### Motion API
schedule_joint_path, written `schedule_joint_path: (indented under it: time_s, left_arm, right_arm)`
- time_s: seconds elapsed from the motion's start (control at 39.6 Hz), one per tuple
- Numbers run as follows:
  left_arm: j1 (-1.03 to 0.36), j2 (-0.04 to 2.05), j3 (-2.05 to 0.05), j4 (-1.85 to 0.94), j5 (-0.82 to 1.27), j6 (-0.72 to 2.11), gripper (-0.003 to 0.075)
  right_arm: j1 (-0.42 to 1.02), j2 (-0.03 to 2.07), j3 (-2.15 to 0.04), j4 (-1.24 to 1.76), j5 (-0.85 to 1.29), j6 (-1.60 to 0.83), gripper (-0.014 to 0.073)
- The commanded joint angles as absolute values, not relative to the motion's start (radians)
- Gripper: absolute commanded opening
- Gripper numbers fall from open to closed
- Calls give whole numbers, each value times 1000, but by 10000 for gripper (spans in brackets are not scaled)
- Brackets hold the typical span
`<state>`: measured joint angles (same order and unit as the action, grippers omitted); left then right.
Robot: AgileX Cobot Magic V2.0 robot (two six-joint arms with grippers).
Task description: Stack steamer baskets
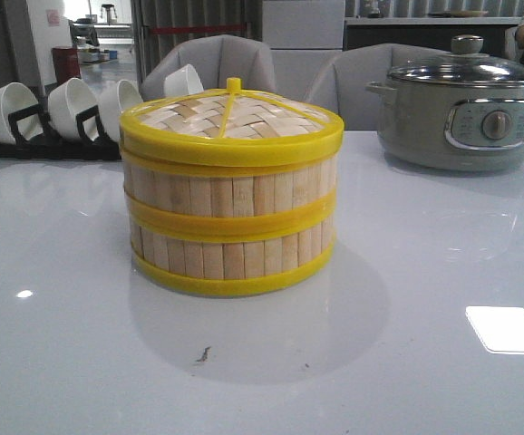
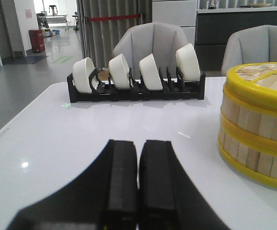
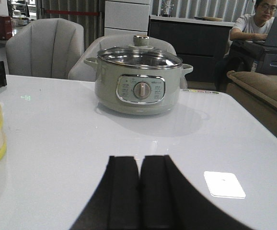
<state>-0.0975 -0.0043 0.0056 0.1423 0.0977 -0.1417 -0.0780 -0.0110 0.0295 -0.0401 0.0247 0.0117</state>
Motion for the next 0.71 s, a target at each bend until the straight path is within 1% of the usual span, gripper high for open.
schedule_joint_path:
  time_s: [0.0, 0.38, 0.68]
  left_arm:
    - [-95, -17, 7, 142, 14, -152, 87]
    - [-95, -17, 7, 142, 14, -152, 87]
    - [-95, -17, 7, 142, 14, -152, 87]
  right_arm:
    - [-85, -32, 16, -46, -60, 0, 56]
    - [-85, -32, 16, -46, 67, 0, 56]
    - [-85, -32, 16, -46, 67, 0, 56]
